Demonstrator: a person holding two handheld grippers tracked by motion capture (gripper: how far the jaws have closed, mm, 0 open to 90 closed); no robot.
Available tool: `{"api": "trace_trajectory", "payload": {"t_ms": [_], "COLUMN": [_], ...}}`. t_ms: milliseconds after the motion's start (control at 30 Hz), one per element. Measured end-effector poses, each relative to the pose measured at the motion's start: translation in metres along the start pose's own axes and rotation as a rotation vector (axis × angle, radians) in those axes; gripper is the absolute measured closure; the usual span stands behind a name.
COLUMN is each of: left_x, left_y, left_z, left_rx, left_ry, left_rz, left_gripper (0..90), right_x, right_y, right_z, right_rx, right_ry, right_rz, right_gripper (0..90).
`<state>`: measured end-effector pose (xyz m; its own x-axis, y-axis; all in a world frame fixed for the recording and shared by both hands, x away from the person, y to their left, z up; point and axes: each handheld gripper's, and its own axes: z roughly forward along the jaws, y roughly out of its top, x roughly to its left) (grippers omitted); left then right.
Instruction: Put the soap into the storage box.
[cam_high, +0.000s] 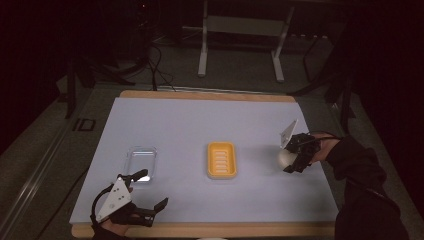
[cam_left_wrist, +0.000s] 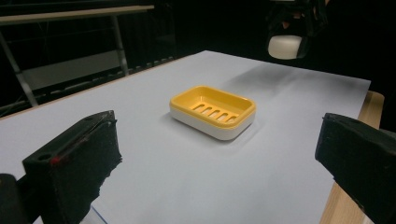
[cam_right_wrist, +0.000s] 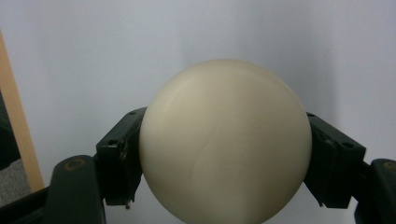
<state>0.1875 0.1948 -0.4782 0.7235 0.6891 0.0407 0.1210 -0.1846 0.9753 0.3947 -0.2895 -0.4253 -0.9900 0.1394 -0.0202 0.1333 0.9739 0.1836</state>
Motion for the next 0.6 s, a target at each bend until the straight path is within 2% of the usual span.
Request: {"api": "trace_trajectory", "payload": {"t_ms": [233,600], "left_x": [0.0,0.0], "left_y": [0.0,0.0], "left_z": [0.0,-0.001], "left_rx": [0.0,-0.004], "left_ry": [-0.001,-0.002], "left_rz": [-0.002,-0.003], "left_gripper": [0.0,0.1], "right_x": [-0.001,0.0], "right_y": [0.018,0.05], "right_z": [-0.005,-0.01], "right_rx": [0.002,-0.001], "right_ry": [-0.002,-0.012], "right_rz": [-0.015,-0.076], "right_gripper": [25.0,24.9]}}
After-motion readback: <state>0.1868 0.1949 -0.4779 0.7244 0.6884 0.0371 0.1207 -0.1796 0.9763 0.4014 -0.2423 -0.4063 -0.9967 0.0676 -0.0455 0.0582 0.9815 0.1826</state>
